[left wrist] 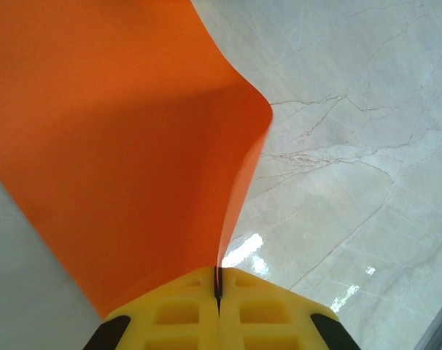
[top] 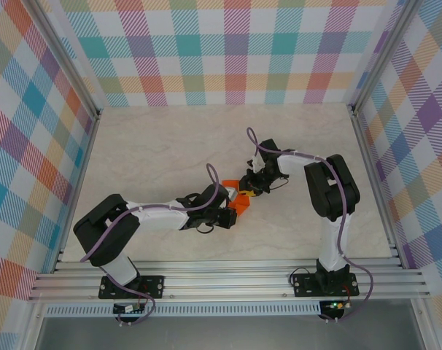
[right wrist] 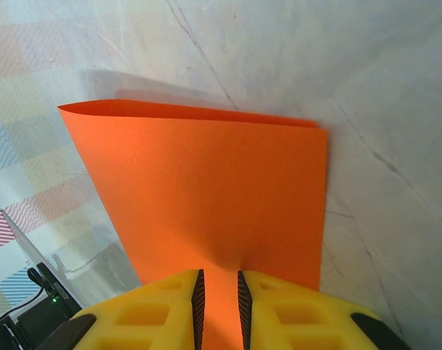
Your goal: Fold a paper plane with a square sheet of paper (pick it up from the middle)
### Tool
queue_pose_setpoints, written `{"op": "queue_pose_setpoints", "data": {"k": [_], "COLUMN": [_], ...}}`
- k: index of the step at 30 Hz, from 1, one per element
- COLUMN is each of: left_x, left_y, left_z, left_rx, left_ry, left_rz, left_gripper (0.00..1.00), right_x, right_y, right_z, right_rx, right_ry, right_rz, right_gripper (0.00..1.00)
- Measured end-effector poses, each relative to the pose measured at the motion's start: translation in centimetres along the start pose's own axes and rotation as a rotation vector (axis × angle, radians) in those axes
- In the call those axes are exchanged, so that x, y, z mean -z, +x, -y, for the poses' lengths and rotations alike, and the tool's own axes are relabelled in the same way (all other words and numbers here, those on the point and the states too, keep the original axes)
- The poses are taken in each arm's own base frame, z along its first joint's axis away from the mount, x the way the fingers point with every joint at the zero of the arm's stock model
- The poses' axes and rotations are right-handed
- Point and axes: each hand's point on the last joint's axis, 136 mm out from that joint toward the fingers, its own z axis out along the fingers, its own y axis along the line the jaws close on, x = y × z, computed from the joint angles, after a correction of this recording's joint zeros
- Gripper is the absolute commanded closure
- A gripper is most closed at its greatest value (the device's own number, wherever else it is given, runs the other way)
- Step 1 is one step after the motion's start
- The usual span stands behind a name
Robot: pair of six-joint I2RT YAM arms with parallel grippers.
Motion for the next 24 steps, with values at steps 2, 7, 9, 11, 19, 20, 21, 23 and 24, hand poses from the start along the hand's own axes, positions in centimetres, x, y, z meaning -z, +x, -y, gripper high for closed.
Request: {"op": "queue_pose_setpoints", "data": {"k": [2, 7, 9, 11, 19, 20, 21, 23, 24], "left_x": [0.0, 0.0, 0.1, 0.1, 0.1, 0.1, 0.1, 0.1, 0.1], "left_y": [0.0, 0.0, -0.1, -0.1, 0.0, 0.1, 0.2, 0.4, 0.4], "left_z": [0.0, 0.1, 0.0, 0.0, -0.2, -0.3, -0.3, -0.4, -0.3], "left_rx": [0.001, 0.005, 0.009, 0.012, 0.023, 0.024, 0.026, 0.029, 0.031], "left_ry": [0.005, 0.015, 0.018, 0.022, 0.037, 0.041, 0.042, 0.049, 0.055], "left_rz": [-0.002, -0.007, -0.007, -0.008, -0.018, -0.022, -0.025, -0.032, -0.033], "left_gripper": [0.99, 0.99, 0.99, 0.99, 0.98, 0.98, 0.98, 0.98, 0.98], "right_x": [0.0, 0.1, 0.1, 0.2, 1.7, 2.2, 2.7, 3.8, 4.4], "right_y": [0.0, 0.0, 0.0, 0.0, 0.5, 0.5, 0.5, 0.5, 0.5], "right_z": [0.0, 0.0, 0.0, 0.0, 0.3, 0.2, -0.1, -0.6, -1.0], "right_rx": [0.001, 0.001, 0.003, 0.004, 0.028, 0.036, 0.05, 0.085, 0.113], "right_ry": [0.0, 0.0, 0.004, 0.008, 0.058, 0.065, 0.069, 0.07, 0.068], "right_rz": [0.001, 0.002, 0.006, 0.011, 0.07, 0.086, 0.107, 0.152, 0.18], "right_gripper": [0.77, 0.77, 0.77, 0.76, 0.71, 0.7, 0.69, 0.64, 0.61]}}
